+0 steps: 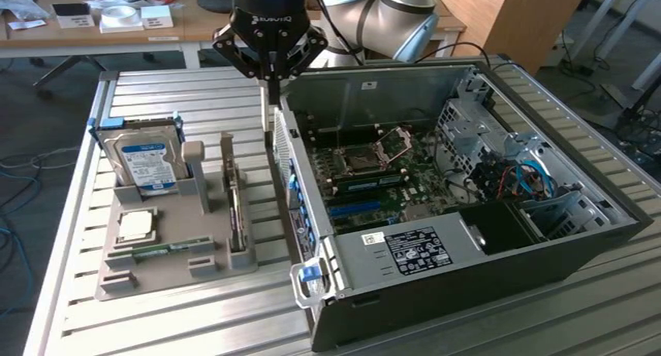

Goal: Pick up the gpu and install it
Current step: 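Reach for the gpu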

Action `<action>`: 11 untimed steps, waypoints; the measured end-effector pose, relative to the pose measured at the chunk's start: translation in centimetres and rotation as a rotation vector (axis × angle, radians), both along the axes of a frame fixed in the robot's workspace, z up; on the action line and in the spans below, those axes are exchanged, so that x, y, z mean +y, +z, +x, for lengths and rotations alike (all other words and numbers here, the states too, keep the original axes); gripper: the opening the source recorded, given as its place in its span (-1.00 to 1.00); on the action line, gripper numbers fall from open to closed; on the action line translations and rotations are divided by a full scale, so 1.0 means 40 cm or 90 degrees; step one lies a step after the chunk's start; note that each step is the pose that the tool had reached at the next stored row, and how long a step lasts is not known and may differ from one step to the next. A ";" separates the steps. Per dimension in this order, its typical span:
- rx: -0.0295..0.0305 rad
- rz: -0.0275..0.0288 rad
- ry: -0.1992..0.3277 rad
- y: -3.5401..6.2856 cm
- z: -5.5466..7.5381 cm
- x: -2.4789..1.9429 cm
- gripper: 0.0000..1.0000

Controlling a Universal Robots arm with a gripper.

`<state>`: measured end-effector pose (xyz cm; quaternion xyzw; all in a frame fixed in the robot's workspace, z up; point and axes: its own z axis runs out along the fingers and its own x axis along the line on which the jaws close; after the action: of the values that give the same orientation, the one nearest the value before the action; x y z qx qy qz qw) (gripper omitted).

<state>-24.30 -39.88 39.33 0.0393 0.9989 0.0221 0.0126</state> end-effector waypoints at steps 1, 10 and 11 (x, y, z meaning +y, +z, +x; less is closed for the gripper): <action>0.0000 0.0000 0.000 0.000 -0.001 0.000 -0.79; 0.0000 0.0000 0.000 0.000 -0.013 0.000 -0.79; 0.0001 0.0000 0.000 0.000 -0.014 0.000 -0.79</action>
<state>-24.87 -39.89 39.33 0.0393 0.9989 0.0221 0.0125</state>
